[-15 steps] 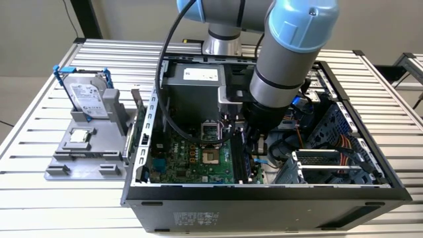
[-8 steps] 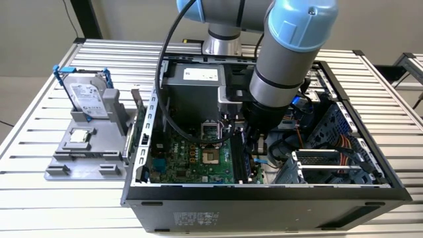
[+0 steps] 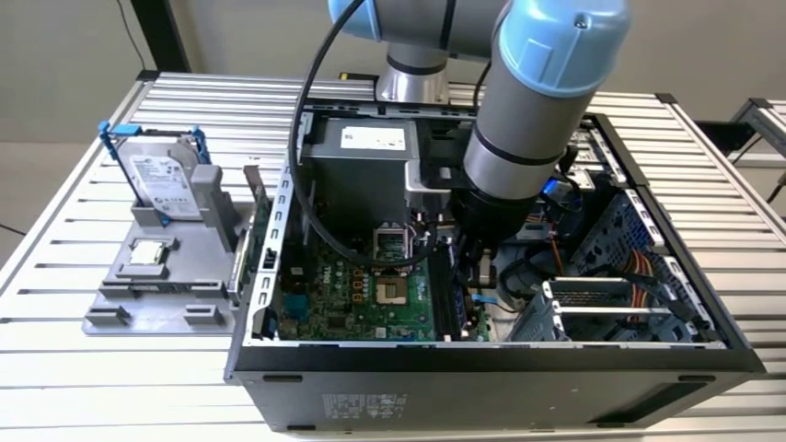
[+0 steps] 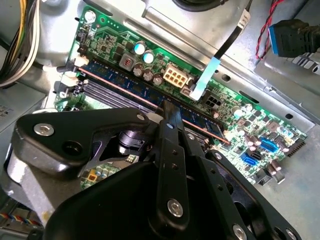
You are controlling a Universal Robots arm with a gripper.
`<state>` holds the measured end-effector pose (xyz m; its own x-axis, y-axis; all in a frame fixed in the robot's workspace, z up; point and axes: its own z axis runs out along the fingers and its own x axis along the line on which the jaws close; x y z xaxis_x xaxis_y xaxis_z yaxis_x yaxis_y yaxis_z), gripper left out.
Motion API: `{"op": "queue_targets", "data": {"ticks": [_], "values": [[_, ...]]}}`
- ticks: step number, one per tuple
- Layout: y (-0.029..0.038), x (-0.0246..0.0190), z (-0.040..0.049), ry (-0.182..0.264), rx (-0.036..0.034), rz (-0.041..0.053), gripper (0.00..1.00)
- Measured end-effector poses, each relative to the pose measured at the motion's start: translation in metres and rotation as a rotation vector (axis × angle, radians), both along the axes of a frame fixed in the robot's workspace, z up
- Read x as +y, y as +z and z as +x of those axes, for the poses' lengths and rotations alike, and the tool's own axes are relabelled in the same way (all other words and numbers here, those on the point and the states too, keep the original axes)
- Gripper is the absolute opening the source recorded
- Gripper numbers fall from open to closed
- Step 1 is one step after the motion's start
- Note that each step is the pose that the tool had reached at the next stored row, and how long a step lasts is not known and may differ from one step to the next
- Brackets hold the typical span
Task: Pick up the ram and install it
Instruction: 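Press down the ram until it locks into place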
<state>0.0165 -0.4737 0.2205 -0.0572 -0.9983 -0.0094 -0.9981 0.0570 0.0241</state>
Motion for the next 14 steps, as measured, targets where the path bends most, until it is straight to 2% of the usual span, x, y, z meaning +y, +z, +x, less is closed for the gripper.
{"op": "queue_targets", "data": {"ticks": [2, 7, 14], "values": [[0.0029, 0.0003, 0.0, 0.0, -0.0003, 0.0017, 0.0], [0.0136, -0.0001, 0.0, 0.0, 0.0003, -0.0013, 0.0], [0.0229, -0.0001, 0.0, 0.0, 0.0003, -0.0028, 0.0]]}}
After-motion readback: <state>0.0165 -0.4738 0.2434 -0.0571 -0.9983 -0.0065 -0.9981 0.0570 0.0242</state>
